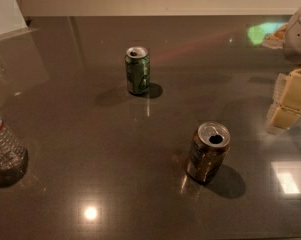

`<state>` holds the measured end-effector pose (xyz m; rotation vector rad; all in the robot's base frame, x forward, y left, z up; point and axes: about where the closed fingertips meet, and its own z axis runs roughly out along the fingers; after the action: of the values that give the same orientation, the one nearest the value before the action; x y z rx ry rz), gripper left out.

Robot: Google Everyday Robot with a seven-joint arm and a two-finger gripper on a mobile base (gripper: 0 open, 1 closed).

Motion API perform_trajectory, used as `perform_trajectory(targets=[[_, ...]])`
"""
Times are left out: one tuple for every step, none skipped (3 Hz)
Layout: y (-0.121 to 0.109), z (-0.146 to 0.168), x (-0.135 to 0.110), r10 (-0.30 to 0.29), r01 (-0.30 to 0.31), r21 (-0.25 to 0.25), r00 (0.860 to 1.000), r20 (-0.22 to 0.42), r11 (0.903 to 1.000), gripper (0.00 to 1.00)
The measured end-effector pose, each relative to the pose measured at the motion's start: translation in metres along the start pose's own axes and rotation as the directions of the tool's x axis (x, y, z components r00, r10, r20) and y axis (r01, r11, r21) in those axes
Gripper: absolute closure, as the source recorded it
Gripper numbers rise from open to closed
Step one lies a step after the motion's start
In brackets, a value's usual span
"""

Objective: Move green can near orange can

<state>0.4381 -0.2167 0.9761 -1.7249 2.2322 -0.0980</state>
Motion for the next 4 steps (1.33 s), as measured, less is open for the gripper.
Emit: perform_trajectory(targets=[[-0.001,0.0,-0.001,-0.001,0.001,0.003,1.0,0.002,1.0,0.0],[-0.022,0.007,-0.013,0.007,-0.008,0.01,0.999,0.045,0.9999,0.0],[-0.052,0.019,-0.028,0.037,-0.037,0.002,0.993,0.117,0.9993,0.0],[-0.077,0.036,-0.047,0.054,-0.054,-0.006,0.978,0.202,0.9985,0.0]])
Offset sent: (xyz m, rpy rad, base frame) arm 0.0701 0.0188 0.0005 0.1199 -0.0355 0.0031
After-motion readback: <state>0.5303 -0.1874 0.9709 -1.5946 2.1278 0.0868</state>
